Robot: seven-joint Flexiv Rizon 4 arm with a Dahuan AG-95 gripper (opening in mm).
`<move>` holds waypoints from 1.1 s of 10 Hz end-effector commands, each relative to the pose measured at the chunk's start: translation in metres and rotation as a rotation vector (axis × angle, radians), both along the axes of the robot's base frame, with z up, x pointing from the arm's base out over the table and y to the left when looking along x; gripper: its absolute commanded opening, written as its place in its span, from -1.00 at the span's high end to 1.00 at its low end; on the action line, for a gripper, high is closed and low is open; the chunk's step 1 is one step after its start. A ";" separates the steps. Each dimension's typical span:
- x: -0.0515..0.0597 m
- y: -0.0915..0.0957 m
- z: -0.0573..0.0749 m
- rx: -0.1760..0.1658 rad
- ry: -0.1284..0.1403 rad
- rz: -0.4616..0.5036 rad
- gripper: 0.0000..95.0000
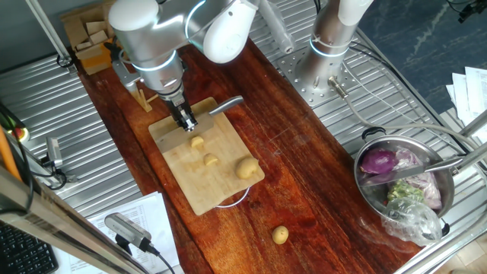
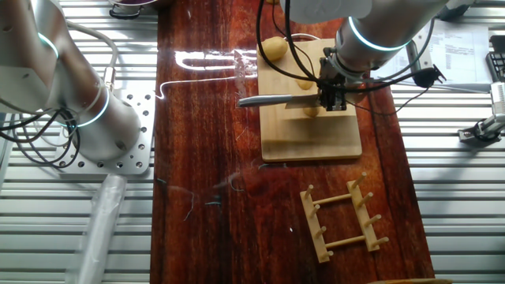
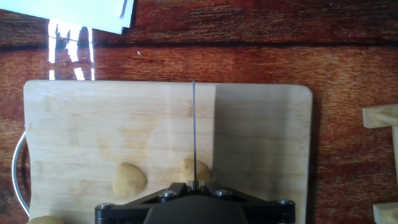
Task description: Chop the potatoes
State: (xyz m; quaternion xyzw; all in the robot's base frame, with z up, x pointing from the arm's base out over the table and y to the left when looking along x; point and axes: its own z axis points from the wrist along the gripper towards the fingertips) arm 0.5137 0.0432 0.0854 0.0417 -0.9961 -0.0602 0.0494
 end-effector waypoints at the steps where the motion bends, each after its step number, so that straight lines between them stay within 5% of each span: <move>1: 0.000 0.000 -0.005 0.001 -0.002 0.000 1.00; 11: 0.002 0.004 -0.018 -0.015 -0.016 -0.002 1.00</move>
